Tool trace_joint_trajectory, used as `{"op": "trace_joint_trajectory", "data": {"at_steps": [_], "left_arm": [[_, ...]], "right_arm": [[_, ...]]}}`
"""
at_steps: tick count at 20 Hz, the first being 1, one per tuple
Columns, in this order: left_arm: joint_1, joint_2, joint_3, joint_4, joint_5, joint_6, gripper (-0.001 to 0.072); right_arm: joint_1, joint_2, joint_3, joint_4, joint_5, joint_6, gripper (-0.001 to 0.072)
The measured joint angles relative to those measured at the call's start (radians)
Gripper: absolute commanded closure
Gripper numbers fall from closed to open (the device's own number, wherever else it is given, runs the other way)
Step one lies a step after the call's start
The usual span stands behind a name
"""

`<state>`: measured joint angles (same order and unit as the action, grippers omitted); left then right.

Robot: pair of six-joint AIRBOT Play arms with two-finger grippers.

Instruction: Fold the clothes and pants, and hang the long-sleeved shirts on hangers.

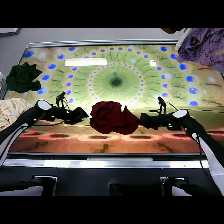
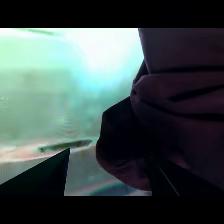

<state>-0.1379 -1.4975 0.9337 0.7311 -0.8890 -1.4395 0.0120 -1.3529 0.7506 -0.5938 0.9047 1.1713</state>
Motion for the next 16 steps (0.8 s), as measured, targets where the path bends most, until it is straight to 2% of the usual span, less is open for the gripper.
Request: {"op": "trace_joint_trajectory", "data": {"at_steps": [4,5,6,11,16], "left_arm": [[-0.040,-0.043,-0.006,-0.048,0.012,0.027,0.0225],[-0.048,-0.056,-0.007,-0.074,0.014,0.037,0.0411],[-0.054,-0.066,-0.008,-0.080,0.018,0.047,0.0689],[-0.031,-0.066,0.031,-0.129,0.012,0.071,0.0688],[0.082,0.109,0.163,-0.107,-0.063,0.071,0.0688]], "right_arm": [[0.000,0.023,0.000,0.001,0.010,0.018,0.0684],[0.000,0.026,0.000,0.003,0.011,0.019,0.0684],[0.000,0.029,0.000,0.003,0.016,0.026,0.0684],[0.000,0.035,0.075,-0.055,0.067,0.064,0.0685],[0.000,0.065,0.430,-0.284,0.179,0.196,0.0685]]}}
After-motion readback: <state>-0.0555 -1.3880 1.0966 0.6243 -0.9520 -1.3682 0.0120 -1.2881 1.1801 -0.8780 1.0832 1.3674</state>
